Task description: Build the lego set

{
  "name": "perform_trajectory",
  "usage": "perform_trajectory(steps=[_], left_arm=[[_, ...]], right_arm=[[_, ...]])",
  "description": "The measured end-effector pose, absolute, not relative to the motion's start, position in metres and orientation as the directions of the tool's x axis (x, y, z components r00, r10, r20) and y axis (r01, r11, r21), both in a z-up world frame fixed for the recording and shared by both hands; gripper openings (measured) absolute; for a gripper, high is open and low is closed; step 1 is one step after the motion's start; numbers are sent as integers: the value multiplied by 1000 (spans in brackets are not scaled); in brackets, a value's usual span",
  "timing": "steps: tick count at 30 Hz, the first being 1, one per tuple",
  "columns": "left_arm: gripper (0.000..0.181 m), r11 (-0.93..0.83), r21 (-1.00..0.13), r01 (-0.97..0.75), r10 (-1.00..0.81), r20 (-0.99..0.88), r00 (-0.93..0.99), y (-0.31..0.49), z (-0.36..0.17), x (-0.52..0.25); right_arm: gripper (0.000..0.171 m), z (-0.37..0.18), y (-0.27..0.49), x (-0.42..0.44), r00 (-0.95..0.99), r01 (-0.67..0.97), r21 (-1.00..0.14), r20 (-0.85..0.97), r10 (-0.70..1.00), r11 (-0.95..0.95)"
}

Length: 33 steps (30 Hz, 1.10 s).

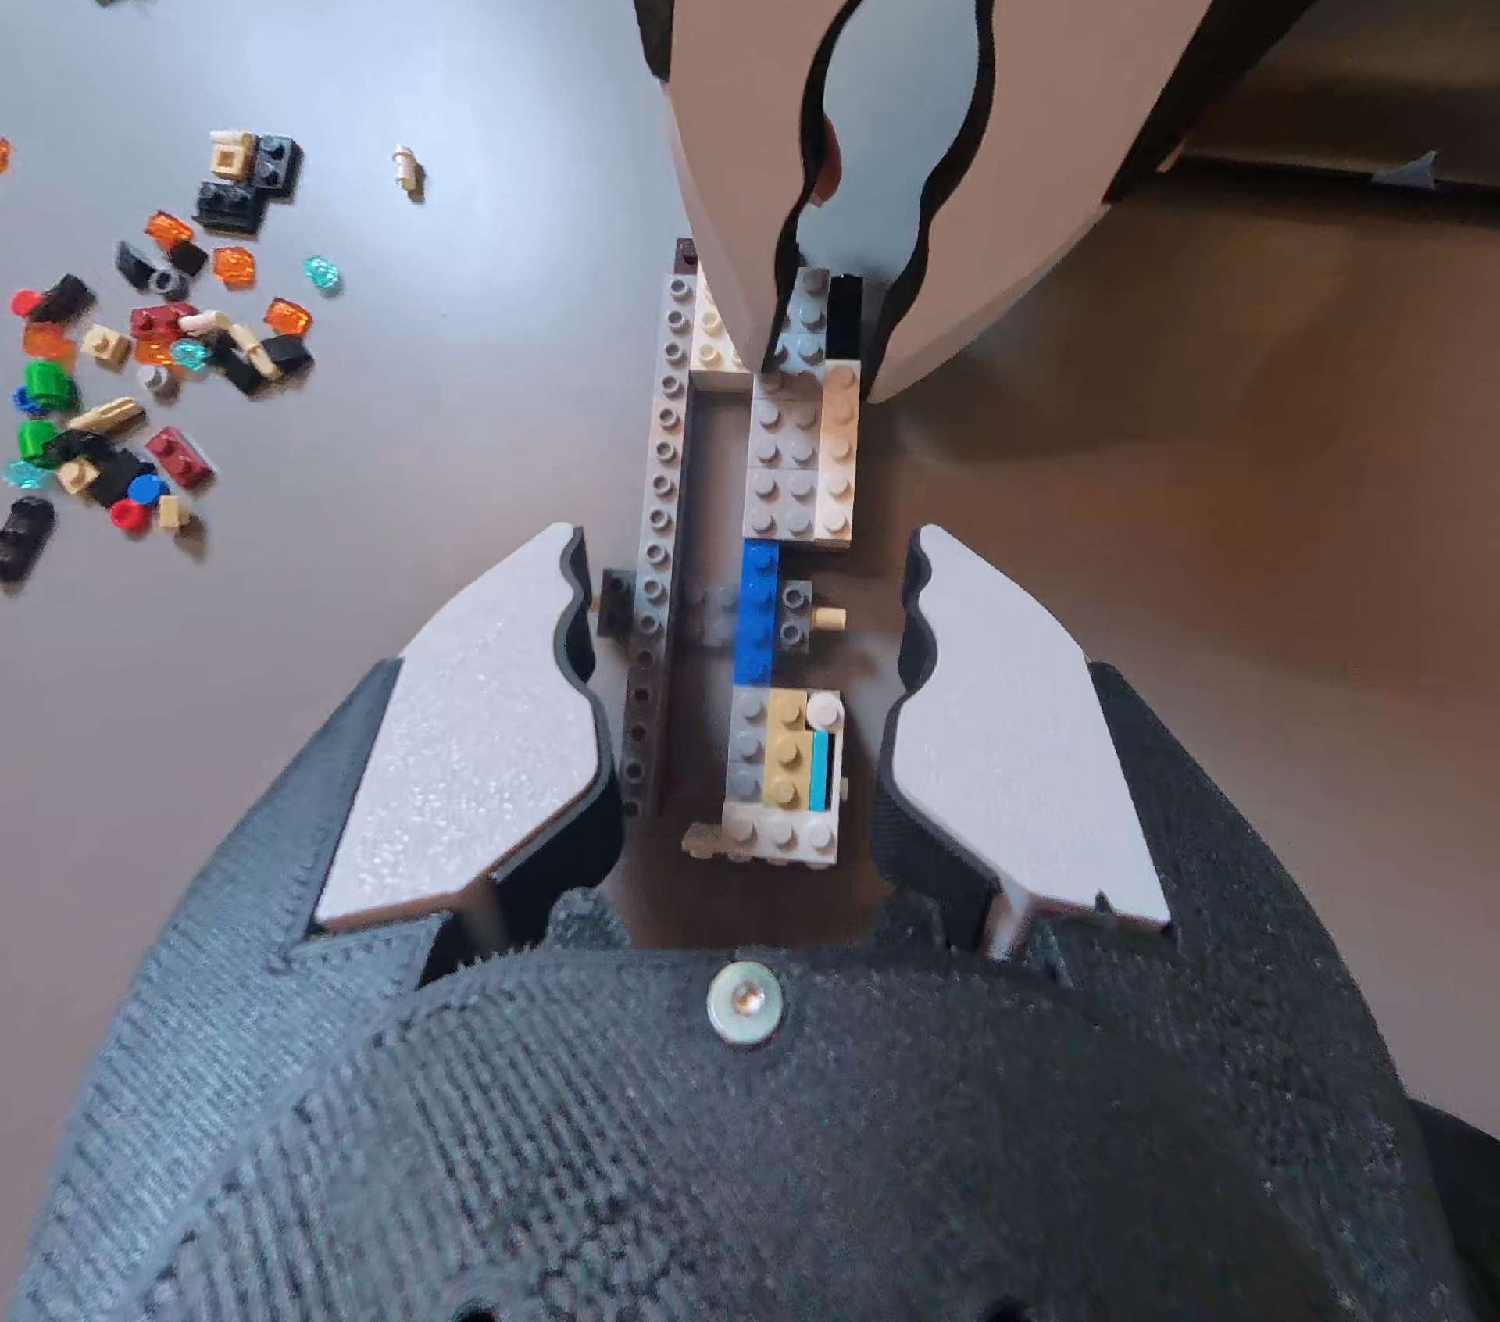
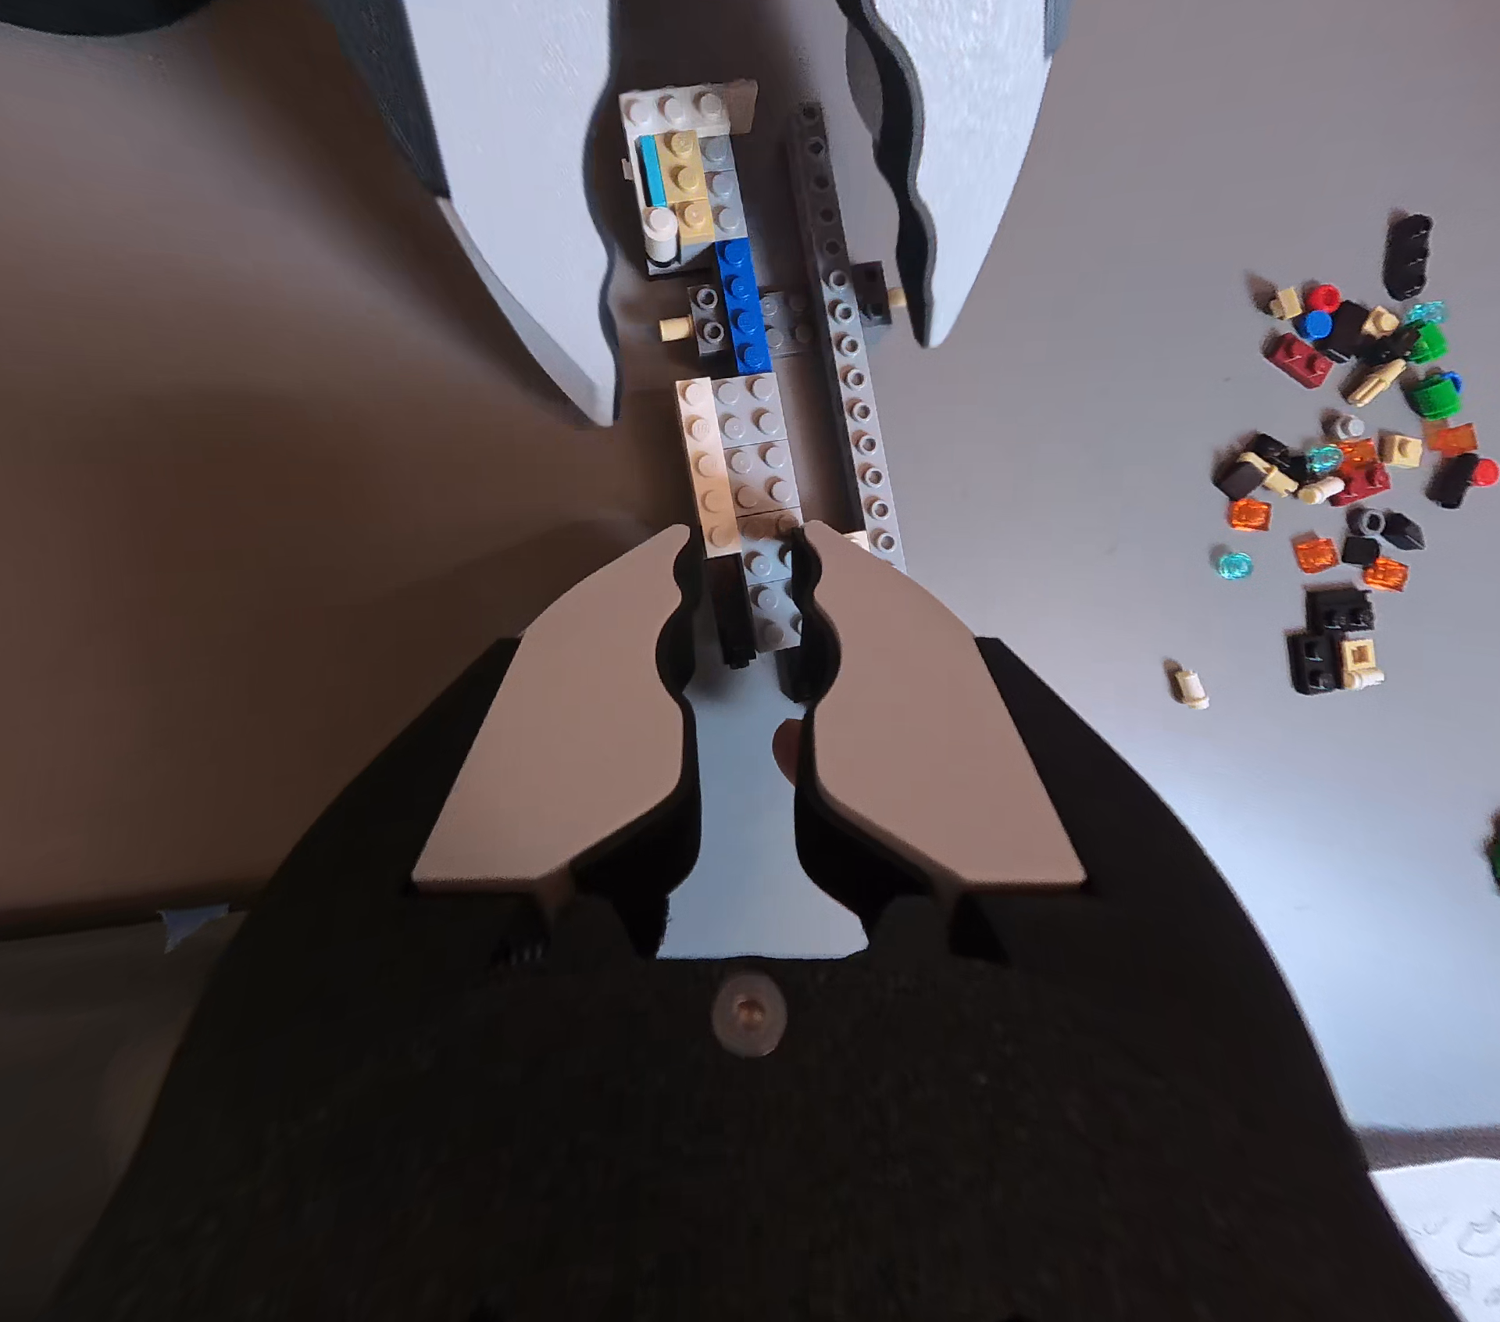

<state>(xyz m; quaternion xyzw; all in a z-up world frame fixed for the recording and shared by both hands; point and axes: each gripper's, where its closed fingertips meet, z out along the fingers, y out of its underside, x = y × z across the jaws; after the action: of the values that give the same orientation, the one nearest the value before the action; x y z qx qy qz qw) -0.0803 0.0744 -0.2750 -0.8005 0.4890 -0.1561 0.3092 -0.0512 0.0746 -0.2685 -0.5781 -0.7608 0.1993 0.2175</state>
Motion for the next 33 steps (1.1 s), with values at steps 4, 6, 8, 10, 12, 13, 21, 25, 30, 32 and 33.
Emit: perform_trajectory(steps=[4, 6, 8, 10, 12, 13, 21, 25, 30, 32, 33], left_arm=[[62, -331, -616, -715, -899, -27, 438, 75, -284, -74], [55, -329, -624, -709, -896, -32, 444, 76, -284, -74], [54, -335, -633, -698, -892, -26, 451, 77, -284, -74], [53, -341, -641, -687, -888, -21, 460, 77, -283, -74], [53, -349, -642, -683, -887, -10, 462, 77, -283, -74], [53, -355, -642, -679, -886, -1, 464, 77, -283, -74], [52, -405, -639, -654, -875, 63, 480, 81, -281, -80], [53, -408, -640, -651, -878, 80, 471, 84, -281, -82], [53, -398, -643, -654, -879, 62, 473, 83, -282, -83], [53, -390, -644, -658, -881, 52, 471, 83, -282, -83], [53, -387, -644, -660, -882, 49, 469, 83, -282, -83]], right_arm=[[20, -268, 74, -52, -232, 782, -573, 97, 968, 245], [20, -268, 73, -52, -238, 778, -578, 92, 967, 247], [20, -268, 74, -52, -240, 772, -587, 89, 967, 246], [21, -267, 75, -52, -244, 761, -598, 95, 965, 251], [24, -263, 74, -52, -251, 737, -624, 103, 963, 259], [25, -259, 72, -52, -257, 721, -640, 107, 960, 265], [39, -261, 80, -39, -278, 613, -589, 462, 842, 526], [38, -270, 93, -39, -299, 606, -489, 591, 749, 627], [42, -274, 99, -31, -323, 632, -560, 439, 839, 536], [46, -272, 107, -28, -308, 647, -624, 311, 899, 438], [46, -270, 111, -28, -303, 654, -647, 250, 919, 392]])
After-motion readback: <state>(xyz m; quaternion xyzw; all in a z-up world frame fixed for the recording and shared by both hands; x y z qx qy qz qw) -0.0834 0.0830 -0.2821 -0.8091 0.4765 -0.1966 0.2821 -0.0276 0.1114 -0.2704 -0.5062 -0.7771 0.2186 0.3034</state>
